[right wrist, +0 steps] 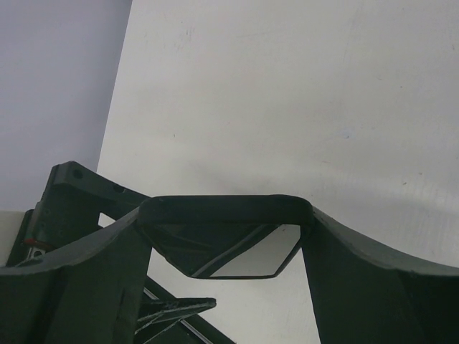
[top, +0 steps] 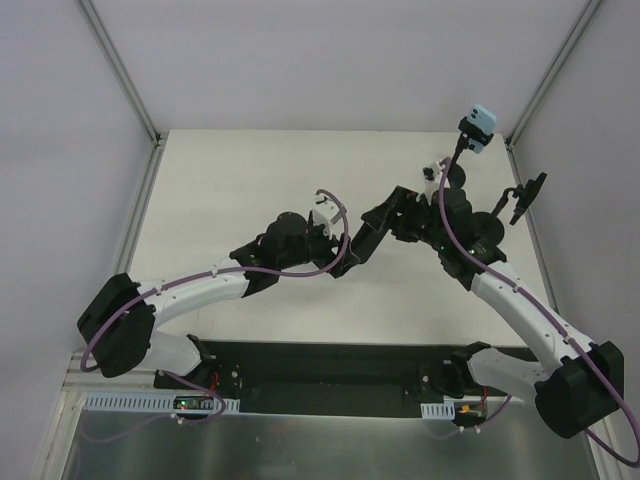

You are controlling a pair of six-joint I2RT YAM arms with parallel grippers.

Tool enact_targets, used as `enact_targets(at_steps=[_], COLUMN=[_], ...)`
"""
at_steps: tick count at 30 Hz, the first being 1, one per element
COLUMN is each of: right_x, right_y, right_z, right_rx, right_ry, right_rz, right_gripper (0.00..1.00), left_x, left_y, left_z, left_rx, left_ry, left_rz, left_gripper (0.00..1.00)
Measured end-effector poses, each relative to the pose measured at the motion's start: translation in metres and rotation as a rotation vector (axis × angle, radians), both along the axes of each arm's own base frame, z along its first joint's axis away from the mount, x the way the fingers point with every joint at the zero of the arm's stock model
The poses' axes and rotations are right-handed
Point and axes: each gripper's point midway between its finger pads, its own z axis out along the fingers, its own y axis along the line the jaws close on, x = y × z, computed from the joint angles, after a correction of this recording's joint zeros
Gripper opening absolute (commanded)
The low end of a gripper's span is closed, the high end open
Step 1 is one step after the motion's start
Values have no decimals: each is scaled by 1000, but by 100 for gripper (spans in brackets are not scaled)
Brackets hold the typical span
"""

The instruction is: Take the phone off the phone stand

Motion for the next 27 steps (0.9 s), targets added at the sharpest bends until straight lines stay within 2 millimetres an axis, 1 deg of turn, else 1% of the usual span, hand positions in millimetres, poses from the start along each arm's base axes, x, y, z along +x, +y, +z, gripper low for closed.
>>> enact_targets(at_steps=[3, 7, 11, 14, 22, 23, 26, 27], right_x=[-1, -4, -4, -5, -6, -6, -7, -7], right_y=[1, 1, 2, 3, 4, 4, 5, 5], right_z=[-1, -3, -2, -4, -5, -5, -4, -4], right_rx=[7, 10, 16, 19, 29, 32, 37, 38], right_ry=[4, 5, 1, 7, 17, 17, 20, 21], right_rz=[8, 12, 16, 18, 18, 19, 22, 24], right_gripper=[9, 9, 9, 9, 9, 9, 9, 9], left_x=[0, 0, -2, -3, -4, -4, -6, -6], left_y=[-3, -4, -6, -7, -9, -9, -11, -11], left_z=[-6, -8, -7, -7, -9, -11, -16, -18], left_rx=[11, 17, 15, 16, 25, 28, 40, 45], left_ry=[5, 5, 0, -2, -5, -4, 3, 4], left_rz=[-2, -3, -8, -9, -5, -6, -11, -11], left_gripper=[49, 37, 36, 45, 43, 42, 33, 26])
